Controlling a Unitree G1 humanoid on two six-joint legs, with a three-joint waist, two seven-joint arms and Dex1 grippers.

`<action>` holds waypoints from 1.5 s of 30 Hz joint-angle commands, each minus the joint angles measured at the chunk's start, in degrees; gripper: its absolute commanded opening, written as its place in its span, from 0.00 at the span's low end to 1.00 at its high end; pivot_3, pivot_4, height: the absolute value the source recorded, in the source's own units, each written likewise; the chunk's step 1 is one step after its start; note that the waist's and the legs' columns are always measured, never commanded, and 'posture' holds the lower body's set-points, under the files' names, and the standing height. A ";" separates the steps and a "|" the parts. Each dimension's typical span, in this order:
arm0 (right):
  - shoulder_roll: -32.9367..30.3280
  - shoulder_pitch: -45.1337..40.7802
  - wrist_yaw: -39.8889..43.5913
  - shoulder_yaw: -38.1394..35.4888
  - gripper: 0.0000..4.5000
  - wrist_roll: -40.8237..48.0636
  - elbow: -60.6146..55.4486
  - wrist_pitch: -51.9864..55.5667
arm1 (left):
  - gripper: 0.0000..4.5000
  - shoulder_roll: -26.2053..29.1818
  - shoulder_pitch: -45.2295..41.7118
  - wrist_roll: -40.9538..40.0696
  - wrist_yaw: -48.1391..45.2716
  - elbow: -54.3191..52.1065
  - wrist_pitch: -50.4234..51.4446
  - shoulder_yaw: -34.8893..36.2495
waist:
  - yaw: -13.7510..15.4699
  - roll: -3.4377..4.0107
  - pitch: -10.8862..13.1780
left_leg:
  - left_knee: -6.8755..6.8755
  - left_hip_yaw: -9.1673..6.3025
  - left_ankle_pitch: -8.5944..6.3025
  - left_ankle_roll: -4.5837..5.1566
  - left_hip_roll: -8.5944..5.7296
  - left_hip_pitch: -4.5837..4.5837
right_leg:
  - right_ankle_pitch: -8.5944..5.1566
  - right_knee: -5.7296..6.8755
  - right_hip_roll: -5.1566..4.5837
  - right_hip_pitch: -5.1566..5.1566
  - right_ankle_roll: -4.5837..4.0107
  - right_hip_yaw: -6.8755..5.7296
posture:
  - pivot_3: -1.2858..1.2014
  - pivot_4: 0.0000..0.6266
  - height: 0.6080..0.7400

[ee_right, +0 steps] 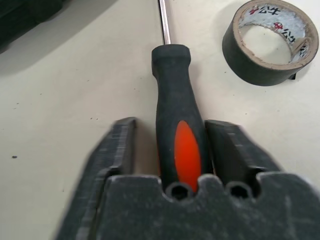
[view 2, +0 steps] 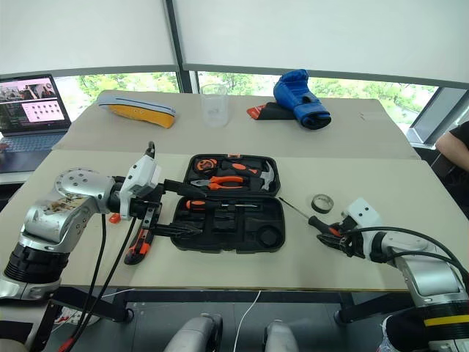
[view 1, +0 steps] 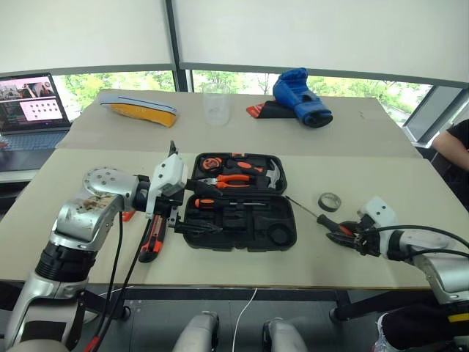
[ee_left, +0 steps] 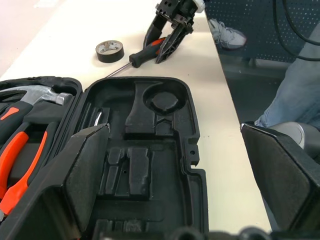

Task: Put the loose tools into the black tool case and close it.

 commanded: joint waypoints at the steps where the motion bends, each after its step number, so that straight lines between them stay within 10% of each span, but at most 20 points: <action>1: -0.40 1.77 -2.32 -4.87 0.23 0.04 -2.14 1.39 | 1.00 1.01 -1.26 -1.42 -0.12 0.04 1.09 1.45 | 0.06 0.00 0.00 | 0.00 0.00 0.00 0.00 0.00 0.00 | 0.00 0.00 0.00 0.00 0.00 0.00 | 0.52 0.24 1.00; 9: -7.00 5.75 6.65 -17.39 0.24 10.87 -20.25 4.61 | 1.00 8.67 3.31 -2.30 -3.68 1.23 2.56 4.18 | -0.67 0.30 0.16 | -0.01 0.01 0.04 0.07 0.02 0.00 | 0.04 0.06 0.08 -0.10 0.11 0.11 | 0.52 0.24 1.00; 22: 3.76 -28.19 12.62 21.98 0.24 -10.96 -10.16 -9.99 | 1.00 9.52 5.65 -4.23 -3.44 -0.82 3.48 4.98 | -1.22 0.33 0.24 | -0.23 0.06 -0.02 -0.07 0.46 -0.07 | -0.07 -0.15 -0.08 -0.38 -0.16 -0.24 | 0.52 0.24 1.00; 45: 13.82 -33.76 15.55 22.93 0.24 -19.93 9.29 -21.84 | 1.00 6.20 4.65 -3.30 0.71 -1.89 3.86 4.46 | -1.25 0.29 0.29 | -0.37 0.08 0.25 0.08 0.13 0.14 | -0.04 0.23 0.15 -0.24 0.07 -0.13 | 0.52 0.24 1.00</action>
